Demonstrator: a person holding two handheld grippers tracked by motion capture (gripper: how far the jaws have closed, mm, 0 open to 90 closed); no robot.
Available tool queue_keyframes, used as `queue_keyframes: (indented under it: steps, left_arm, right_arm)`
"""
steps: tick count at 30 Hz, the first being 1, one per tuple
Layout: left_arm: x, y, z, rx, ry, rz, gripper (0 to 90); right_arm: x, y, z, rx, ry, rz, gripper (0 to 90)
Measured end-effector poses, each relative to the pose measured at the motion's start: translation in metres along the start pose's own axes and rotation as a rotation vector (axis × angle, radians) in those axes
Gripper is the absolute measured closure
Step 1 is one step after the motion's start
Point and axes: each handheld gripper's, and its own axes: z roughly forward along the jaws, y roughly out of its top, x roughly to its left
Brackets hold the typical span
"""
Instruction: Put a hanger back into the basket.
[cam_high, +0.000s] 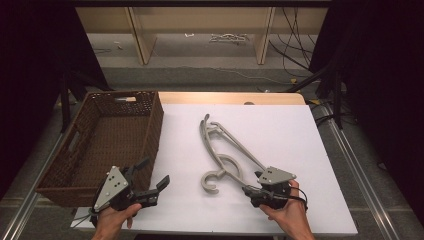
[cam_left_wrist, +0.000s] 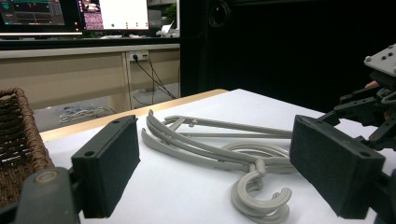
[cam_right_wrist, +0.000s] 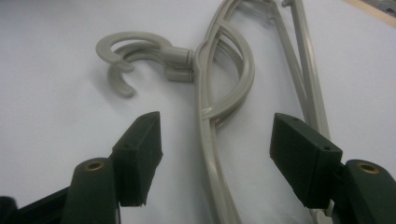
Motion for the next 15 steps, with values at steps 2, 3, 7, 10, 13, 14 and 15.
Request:
queue_keyframes:
  steps: [2,3,7,10,13,14,15]
  left_arm:
    - [0.000,0.000,0.000,0.001,-0.001,0.002,15.8]
    - [0.000,0.000,0.000,0.001,-0.001,0.002,15.8]
    - [0.000,0.000,0.000,0.004,-0.002,0.005,15.8]
    - [-0.001,0.000,0.000,0.005,-0.005,0.002,15.8]
    - [-0.001,0.000,0.001,0.004,-0.008,0.008,15.8]
    - [-0.002,-0.001,0.001,0.005,-0.009,0.008,15.8]
    - [-0.002,-0.001,0.001,0.007,-0.008,0.010,15.8]
  right_arm:
    - [0.001,0.002,0.006,0.030,0.009,-0.008,37.0]
    - [0.001,0.002,0.006,0.030,0.009,-0.008,37.0]
    - [0.002,0.006,0.016,0.079,0.019,-0.025,39.2]
    - [0.002,0.007,0.019,0.094,0.026,-0.029,40.4]
    - [0.002,0.008,0.022,0.109,0.032,-0.030,42.5]
    - [0.001,0.008,0.023,0.117,0.040,-0.034,43.2]
    - [0.001,0.007,0.025,0.103,0.027,-0.039,43.6]
